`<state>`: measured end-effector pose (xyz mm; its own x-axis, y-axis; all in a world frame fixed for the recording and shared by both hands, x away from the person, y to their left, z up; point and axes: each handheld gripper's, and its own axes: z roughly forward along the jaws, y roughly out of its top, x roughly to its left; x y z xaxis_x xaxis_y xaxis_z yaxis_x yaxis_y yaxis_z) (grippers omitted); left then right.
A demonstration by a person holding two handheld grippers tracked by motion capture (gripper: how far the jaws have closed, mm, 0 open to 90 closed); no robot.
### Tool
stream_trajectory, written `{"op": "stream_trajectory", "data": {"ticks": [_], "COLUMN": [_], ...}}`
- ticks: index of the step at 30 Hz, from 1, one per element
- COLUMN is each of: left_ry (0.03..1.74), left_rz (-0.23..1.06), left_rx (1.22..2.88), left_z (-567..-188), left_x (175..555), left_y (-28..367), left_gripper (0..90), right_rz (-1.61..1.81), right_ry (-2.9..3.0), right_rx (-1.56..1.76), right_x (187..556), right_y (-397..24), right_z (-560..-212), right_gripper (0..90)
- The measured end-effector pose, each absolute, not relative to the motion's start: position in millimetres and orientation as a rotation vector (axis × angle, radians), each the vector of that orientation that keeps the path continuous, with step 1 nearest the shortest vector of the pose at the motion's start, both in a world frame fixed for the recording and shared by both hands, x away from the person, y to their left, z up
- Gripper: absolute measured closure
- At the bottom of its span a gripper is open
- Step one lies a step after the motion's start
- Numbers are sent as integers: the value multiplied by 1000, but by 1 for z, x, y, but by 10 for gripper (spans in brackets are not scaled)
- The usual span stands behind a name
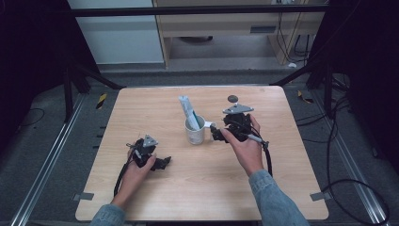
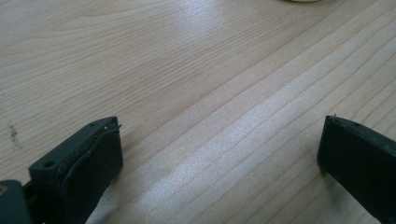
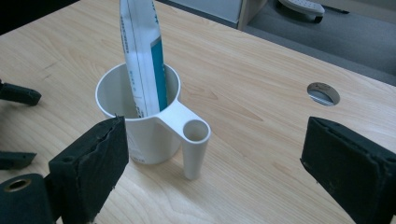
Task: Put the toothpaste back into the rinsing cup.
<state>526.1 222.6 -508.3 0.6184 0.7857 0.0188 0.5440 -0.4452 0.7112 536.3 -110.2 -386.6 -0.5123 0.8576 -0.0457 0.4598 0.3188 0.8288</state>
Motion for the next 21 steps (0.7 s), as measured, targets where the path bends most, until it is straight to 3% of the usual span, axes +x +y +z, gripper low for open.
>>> {"op": "stream_trajectory", "data": {"ticks": [21], "left_ry": [1039], "left_rz": [459], "left_rx": [2160], "left_z": [-508], "left_x": [526], "left_y": [223], "left_gripper": [0], "right_rz": [1002], "right_ry": [2080], "right_rx": [1198], "right_x": [509], "right_y": [-169], "right_z": [-399], "right_gripper": [119]}}
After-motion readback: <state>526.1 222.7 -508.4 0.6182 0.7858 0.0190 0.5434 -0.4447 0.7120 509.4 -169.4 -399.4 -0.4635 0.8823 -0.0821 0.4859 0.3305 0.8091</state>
